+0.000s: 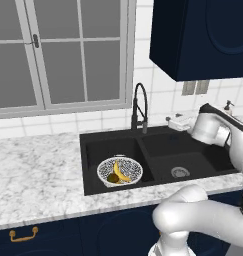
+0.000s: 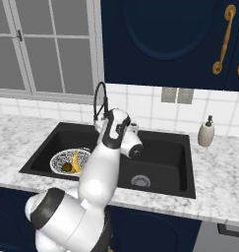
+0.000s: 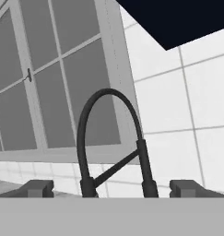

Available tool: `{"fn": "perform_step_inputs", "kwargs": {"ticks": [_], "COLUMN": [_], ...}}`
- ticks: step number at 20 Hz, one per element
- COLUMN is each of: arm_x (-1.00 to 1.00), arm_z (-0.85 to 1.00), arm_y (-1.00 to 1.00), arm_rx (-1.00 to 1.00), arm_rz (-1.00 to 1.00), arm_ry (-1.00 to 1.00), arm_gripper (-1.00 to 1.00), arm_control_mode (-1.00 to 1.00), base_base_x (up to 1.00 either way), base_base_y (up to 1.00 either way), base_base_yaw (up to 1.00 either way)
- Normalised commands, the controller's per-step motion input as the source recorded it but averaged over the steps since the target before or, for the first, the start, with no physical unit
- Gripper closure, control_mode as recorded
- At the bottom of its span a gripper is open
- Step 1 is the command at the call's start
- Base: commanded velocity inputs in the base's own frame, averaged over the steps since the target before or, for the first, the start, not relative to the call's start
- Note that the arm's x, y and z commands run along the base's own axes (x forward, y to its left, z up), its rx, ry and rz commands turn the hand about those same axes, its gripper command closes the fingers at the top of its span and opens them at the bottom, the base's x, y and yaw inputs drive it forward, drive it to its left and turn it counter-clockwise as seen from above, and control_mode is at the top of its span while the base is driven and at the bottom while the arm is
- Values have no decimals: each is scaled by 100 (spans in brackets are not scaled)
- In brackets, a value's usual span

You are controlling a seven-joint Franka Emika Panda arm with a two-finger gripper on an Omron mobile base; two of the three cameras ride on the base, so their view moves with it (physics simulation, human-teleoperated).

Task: Put the colander in the sink, put the banana, mango, banana in the colander, and turn on the sink faucet and pour water over the colander.

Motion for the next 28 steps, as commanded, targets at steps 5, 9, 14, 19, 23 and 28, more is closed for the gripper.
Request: {"fn": "perform_step_inputs", "kwargs": {"ticks": [5, 9, 14, 19, 23, 28], "arm_x": [51, 39, 32, 38, 49, -21], "arm_z": [-15, -32, -37, -19, -8, 14], "arm_y": [11, 0, 0, 3, 0, 4], "arm_rx": [-4, 0, 0, 0, 0, 0], "arm_rz": [1, 0, 0, 7, 13, 1], "arm_ry": [3, 0, 0, 0, 0, 0], "arm_gripper": [-100, -100, -100, -100, -100, -100], "arm_control_mode": [-100, -100, -100, -100, -100, -100], "base_base_x": [0, 0, 0, 0, 0, 0], "base_base_y": [0, 0, 0, 0, 0, 0], "base_base_yaw": [0, 0, 0, 0, 0, 0]}}
